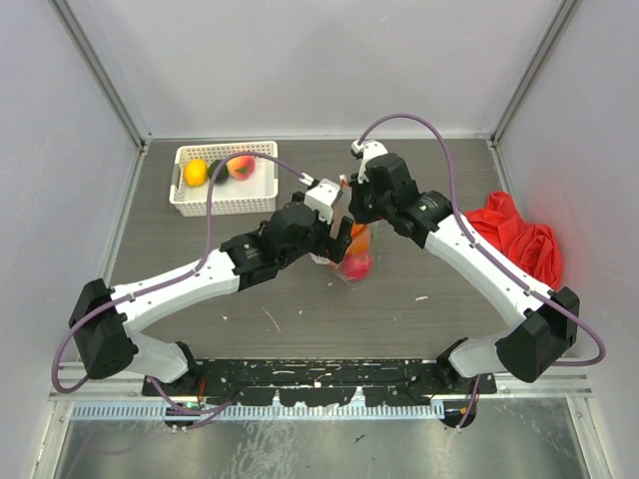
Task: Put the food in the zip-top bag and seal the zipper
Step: Place the fake fruit in the zipper food storage bag.
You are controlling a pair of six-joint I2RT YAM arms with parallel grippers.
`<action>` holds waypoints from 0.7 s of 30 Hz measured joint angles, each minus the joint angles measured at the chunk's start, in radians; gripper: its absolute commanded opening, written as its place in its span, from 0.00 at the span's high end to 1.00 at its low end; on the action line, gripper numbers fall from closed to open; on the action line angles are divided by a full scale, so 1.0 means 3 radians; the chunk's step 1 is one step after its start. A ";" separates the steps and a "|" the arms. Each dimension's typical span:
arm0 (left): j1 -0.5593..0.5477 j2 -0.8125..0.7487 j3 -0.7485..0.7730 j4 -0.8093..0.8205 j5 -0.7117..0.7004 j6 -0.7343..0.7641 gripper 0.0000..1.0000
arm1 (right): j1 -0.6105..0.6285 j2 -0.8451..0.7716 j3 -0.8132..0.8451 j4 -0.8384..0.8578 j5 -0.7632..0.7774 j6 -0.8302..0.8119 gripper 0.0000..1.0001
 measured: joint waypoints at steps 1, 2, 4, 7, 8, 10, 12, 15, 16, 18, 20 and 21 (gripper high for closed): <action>0.0000 -0.0004 0.0019 -0.0033 0.0000 -0.0010 0.09 | 0.0000 0.0000 0.0000 -0.0001 -0.0004 0.0000 0.99; 0.0000 -0.0018 0.0038 -0.0069 0.0000 -0.0033 0.08 | 0.0000 0.0000 0.0000 0.0000 -0.0011 0.0000 0.99; 0.0000 -0.0075 0.0052 -0.0123 0.0003 -0.0067 0.06 | 0.0000 0.0000 0.0000 0.0000 -0.0015 0.0000 0.99; 0.0000 -0.0268 0.0052 -0.0257 -0.0001 -0.0136 0.06 | 0.0000 0.0000 0.0000 0.0000 -0.0018 0.0001 0.99; 0.0000 -0.0346 0.0052 -0.0304 -0.0011 -0.0155 0.06 | 0.0000 0.0000 0.0000 0.0000 -0.0018 0.0000 0.99; 0.0001 -0.0497 0.0083 -0.0409 -0.0038 -0.0206 0.06 | 0.0000 0.0000 0.0000 0.0000 -0.0018 0.0000 0.99; 0.0017 -0.0600 0.0153 -0.0526 -0.0078 -0.0266 0.07 | 0.0000 0.0000 0.0000 0.0000 -0.0017 0.0000 0.99; 0.0066 -0.0654 0.0252 -0.0684 -0.0113 -0.0373 0.08 | 0.0000 0.0000 0.0000 0.0000 -0.0014 0.0000 0.99; 0.0093 -0.0650 0.0275 -0.0736 -0.0122 -0.0412 0.09 | 0.0000 0.0000 0.0000 0.0000 -0.0014 0.0000 0.99; 0.0155 -0.0623 0.0289 -0.0852 -0.0130 -0.0506 0.11 | 0.0000 0.0000 0.0000 0.0000 -0.0013 0.0000 0.99; 0.0205 -0.0565 0.0289 -0.0944 -0.0112 -0.0591 0.17 | 0.0000 0.0000 0.0001 0.0000 -0.0013 0.0000 0.99; 0.0235 -0.0507 0.0291 -0.0991 -0.0095 -0.0642 0.20 | 0.0000 0.0000 0.0003 0.0000 -0.0013 0.0000 1.00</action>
